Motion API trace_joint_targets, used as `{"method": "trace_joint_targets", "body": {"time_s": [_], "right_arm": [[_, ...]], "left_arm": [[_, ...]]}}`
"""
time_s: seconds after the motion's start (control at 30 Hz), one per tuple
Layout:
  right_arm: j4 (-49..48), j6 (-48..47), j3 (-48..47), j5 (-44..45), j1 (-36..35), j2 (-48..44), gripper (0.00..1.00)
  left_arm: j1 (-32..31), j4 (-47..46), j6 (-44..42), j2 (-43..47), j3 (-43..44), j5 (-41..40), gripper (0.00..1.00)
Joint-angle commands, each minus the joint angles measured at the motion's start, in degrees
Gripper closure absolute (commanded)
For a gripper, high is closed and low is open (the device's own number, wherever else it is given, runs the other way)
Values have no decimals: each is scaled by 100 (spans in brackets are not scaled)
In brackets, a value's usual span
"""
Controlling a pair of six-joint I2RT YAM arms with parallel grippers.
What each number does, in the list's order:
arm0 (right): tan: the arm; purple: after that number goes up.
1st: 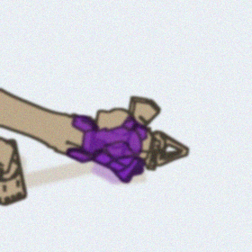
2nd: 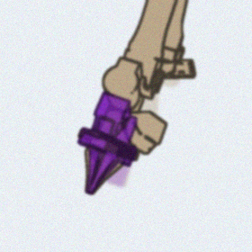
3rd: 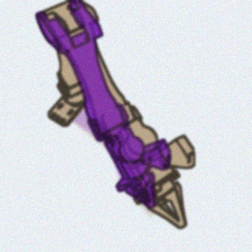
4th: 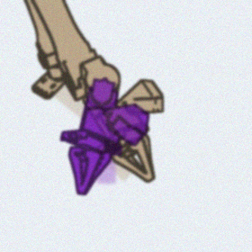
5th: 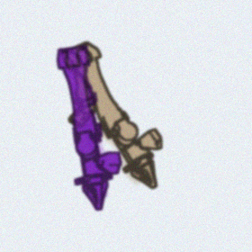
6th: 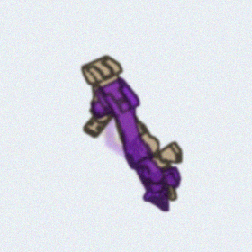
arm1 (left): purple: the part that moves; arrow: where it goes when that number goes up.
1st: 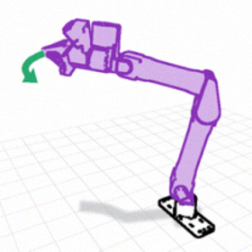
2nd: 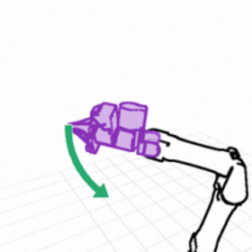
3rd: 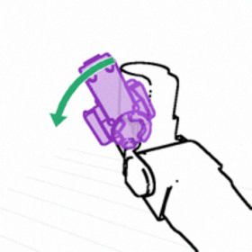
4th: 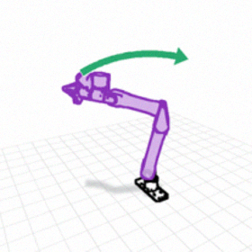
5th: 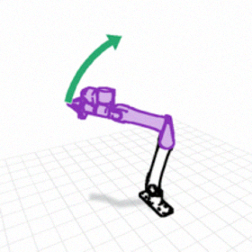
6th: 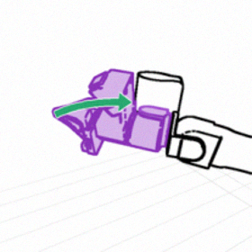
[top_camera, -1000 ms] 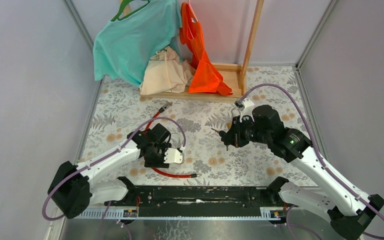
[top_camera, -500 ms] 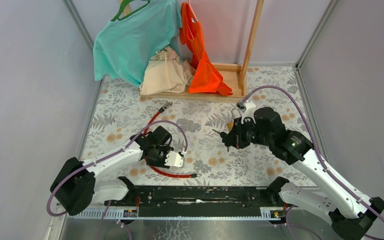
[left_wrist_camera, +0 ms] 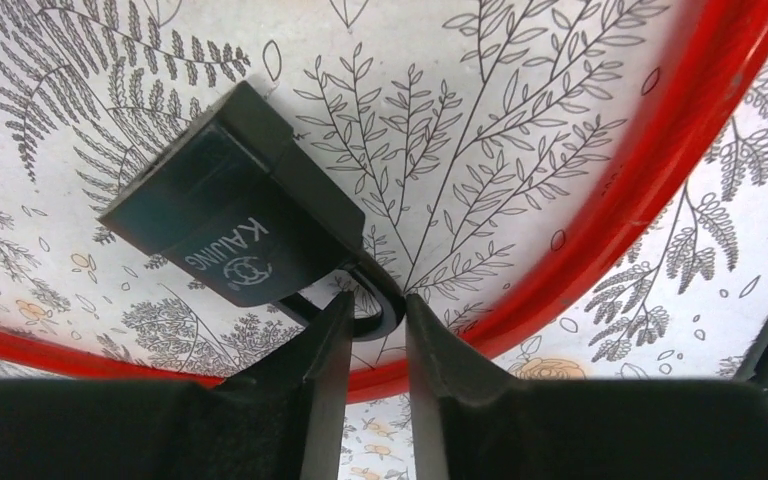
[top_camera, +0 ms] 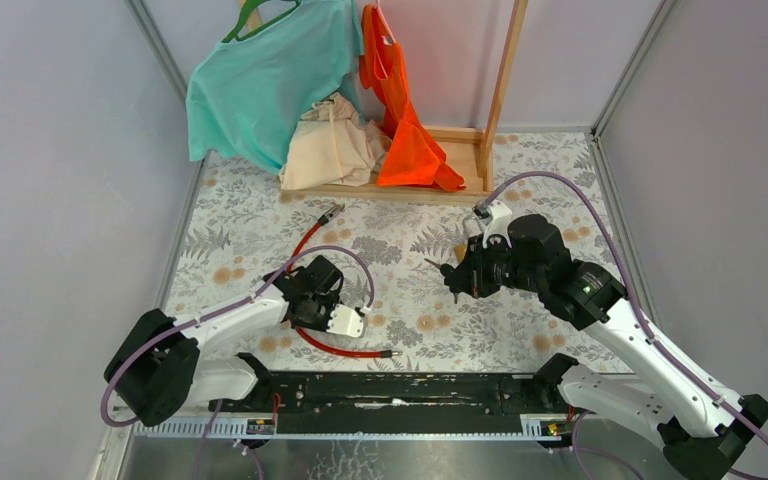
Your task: Unlock with the key
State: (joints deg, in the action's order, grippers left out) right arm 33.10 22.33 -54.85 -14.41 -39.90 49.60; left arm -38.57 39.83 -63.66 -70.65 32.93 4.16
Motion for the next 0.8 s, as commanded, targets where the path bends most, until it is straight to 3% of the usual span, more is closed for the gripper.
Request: {"method": "trace_joint_targets", "body": {"time_s": [0.0, 0.1, 0.3, 0.43, 0.6, 0.77], "right_arm": [[-217, 8, -135, 28, 26, -47, 100], [-213, 11, -146, 22, 26, -46, 100], [-196, 27, -163, 17, 26, -60, 100], [-188, 55, -174, 11, 26, -57, 100], [-148, 55, -236, 18, 26, -47, 100], [-123, 45, -279, 34, 26, -70, 100]], "left_arm": [[34, -316, -142, 44, 21, -204, 70], [33, -299, -170, 111, 44, -146, 69], [33, -350, -239, -3, -129, -164, 49], [34, -530, -296, -143, -206, -206, 46], [51, -639, -296, -331, -233, -284, 55], [51, -578, -331, 5, -243, -317, 76]]}}
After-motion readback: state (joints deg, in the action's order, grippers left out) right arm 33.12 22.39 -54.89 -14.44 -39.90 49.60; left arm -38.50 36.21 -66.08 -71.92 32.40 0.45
